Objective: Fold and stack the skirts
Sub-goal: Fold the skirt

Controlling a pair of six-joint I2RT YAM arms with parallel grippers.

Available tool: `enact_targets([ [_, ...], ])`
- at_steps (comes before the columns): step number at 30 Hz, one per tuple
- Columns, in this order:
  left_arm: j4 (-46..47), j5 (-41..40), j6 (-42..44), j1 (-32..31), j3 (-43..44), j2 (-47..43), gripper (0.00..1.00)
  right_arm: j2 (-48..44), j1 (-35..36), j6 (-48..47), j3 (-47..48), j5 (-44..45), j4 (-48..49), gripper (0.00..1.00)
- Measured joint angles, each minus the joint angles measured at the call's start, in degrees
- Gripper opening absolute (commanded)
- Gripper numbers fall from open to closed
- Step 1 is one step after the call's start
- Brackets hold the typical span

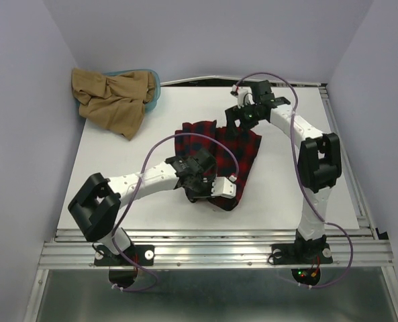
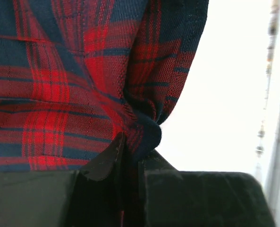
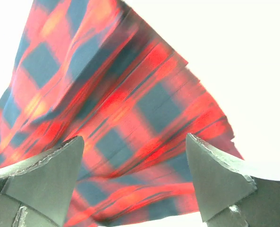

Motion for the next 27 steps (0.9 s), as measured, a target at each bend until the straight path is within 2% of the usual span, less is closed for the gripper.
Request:
enact_targets([
  [6,-7.1,4.2,-6.4,0.0,3.2,-1.9,0.0,7.1,-0.3,0.0,10.3,0.2,0.0,0.95],
  [14,-16.0,10.5,-11.0,0.0,12.2,-1.8,0.0,16.5,-0.2,0.1,11.3,-6.9,-1.5,0.9],
  [16,-17.7,11.6,-11.3,0.0,13.8,-1.6,0.0,16.1,0.1,-0.2,10.2,-8.6,-0.9,0.83],
  [17,-18.6,12.3,-11.5,0.0,14.6,-1.5,0.0,16.0,0.3,-0.5,9.3,-9.4,-0.8,0.74],
  [18,-19.0,12.6,-11.6,0.0,14.9,-1.5,0.0,15.6,0.7,-0.8,8.0,-11.1,-0.5,0.69],
  [21,-20.6,14.1,-12.5,0.8,16.5,-1.3,0.0,14.3,2.3,-2.4,4.2,-13.0,0.3,0.6],
  [27,-23.5,16.1,-13.9,7.1,24.0,2.7,0.0,10.6,4.7,-5.7,-3.5,-17.2,0.6,0.54],
])
